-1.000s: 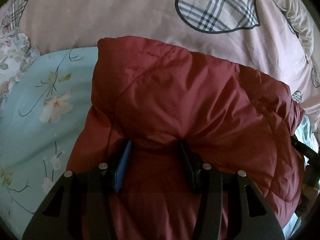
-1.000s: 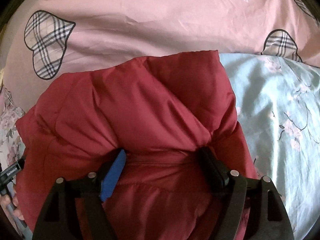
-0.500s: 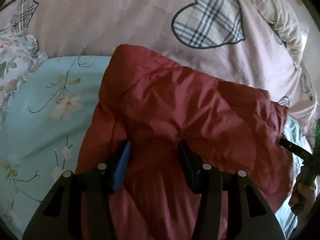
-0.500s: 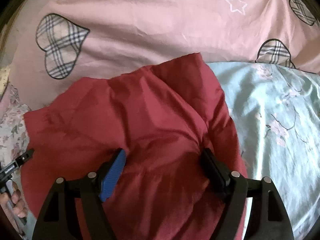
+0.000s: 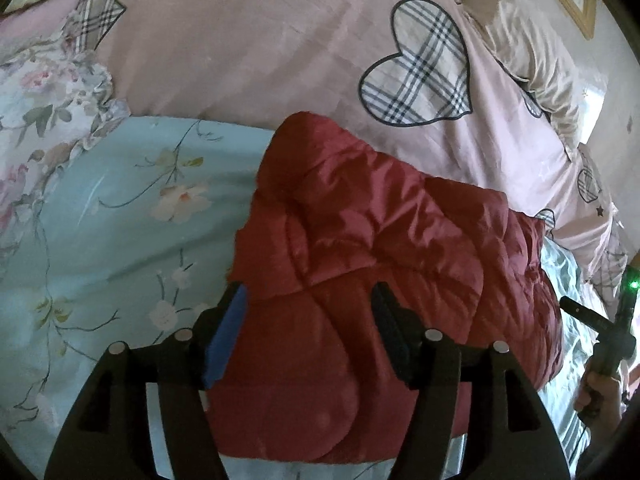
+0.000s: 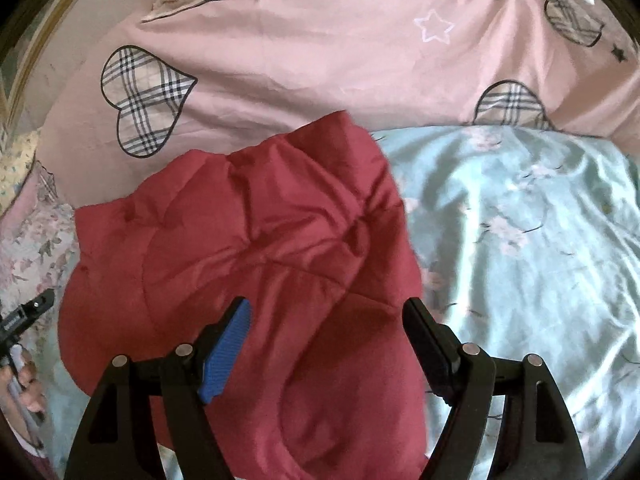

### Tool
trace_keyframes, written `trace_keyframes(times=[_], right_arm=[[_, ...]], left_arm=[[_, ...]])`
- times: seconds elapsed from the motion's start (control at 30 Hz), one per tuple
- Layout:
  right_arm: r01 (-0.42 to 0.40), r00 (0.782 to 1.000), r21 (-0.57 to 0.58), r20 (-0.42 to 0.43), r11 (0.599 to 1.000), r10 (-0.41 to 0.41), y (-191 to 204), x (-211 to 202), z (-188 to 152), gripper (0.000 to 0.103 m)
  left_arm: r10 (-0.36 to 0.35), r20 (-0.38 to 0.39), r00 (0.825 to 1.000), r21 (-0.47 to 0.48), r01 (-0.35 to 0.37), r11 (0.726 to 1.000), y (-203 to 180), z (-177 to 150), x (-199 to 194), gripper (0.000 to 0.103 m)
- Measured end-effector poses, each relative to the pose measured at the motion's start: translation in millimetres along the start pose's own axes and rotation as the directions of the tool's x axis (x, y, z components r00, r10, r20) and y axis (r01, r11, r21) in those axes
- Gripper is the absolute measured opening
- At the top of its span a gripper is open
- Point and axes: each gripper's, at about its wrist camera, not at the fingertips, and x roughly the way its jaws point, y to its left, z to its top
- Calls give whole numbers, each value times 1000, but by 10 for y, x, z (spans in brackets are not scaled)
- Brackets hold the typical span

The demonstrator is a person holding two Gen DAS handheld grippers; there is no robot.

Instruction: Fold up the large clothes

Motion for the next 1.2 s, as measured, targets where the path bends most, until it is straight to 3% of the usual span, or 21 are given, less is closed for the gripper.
trace_keyframes(times=[0.2,0.43,0.67,0.87,1.03,1.2], right_arm=[[-15,1000,45,-17,999,16,-154,-6,-62,79],[-56,997,142,-42,988,63,-394,69,-137,80],[-121,988,236,-63,964,139,-574,200,-189,81],[-177,976,318,-66,932,207,-690,361,-206,85],[-235,957,385,-68,892,282,-759,547,-188,88],[-332,903,485,-85,809,422,-795,818,-232,91]], left_arm=[[-8,-13,1000,-48,8,999,180,-59,2,64],[-81,-41,996,-157,74,985,406,-109,140,64],[-186,-58,981,-260,165,951,549,-167,318,64],[-259,-94,961,-315,218,924,549,-154,526,82],[-276,-123,953,-291,231,928,405,-108,678,87],[-291,-150,945,-287,240,927,321,-80,849,90]])
